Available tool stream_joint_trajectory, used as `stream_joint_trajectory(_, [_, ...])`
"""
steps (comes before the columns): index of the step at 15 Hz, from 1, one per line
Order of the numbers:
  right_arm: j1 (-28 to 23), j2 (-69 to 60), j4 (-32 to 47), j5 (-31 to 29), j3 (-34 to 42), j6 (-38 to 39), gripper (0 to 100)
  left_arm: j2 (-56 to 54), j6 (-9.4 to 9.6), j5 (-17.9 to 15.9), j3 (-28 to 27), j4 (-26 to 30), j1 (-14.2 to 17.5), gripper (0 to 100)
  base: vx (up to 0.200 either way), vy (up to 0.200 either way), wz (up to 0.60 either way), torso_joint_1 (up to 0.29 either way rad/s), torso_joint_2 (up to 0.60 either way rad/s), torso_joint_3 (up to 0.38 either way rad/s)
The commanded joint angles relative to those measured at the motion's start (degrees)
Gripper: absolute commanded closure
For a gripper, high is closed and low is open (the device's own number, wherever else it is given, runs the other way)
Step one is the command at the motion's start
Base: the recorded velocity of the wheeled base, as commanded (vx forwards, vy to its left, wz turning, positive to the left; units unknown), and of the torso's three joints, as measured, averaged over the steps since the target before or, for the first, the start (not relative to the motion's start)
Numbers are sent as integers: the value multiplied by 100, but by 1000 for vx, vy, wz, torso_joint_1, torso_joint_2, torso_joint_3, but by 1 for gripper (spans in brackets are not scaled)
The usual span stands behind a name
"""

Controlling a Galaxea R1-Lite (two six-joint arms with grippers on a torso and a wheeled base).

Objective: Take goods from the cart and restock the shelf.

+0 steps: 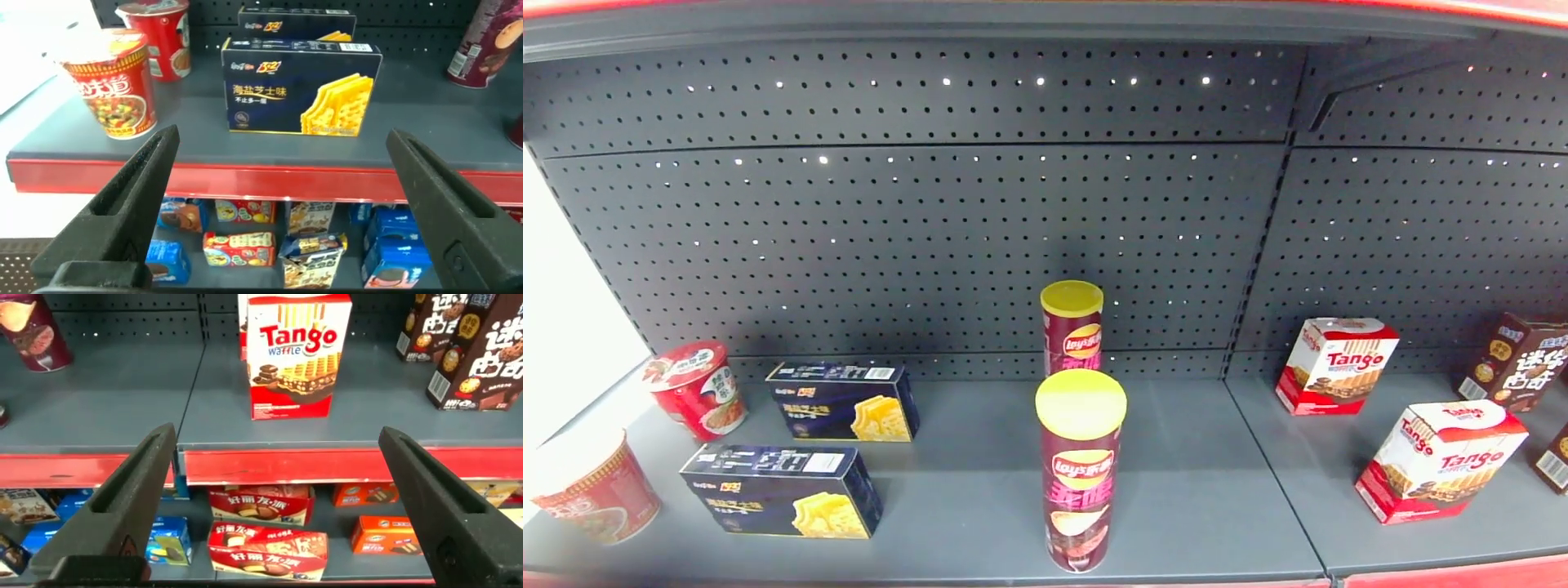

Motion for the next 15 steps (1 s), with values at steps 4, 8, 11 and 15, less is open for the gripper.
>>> stream_joint_trajectory(4, [0, 7, 1, 1, -1, -2, 0, 9, 0, 4, 2, 1, 2, 0, 0, 0, 0, 0, 0, 0])
stream_joint_trajectory(8, [0, 7, 1, 1, -1, -2, 0, 9, -9, 21, 2, 1, 2, 0, 0, 0, 0, 0, 0, 0])
stream_joint_trajectory(11, [0, 7, 1, 1, -1, -2, 0, 9, 0, 13, 2, 1, 2, 0, -200, 0, 0, 9, 5, -1])
stream_joint_trajectory(15, [0, 7, 1, 1, -1, -2, 0, 9, 0, 4, 2, 1, 2, 0, 0, 0, 0, 0, 0, 0])
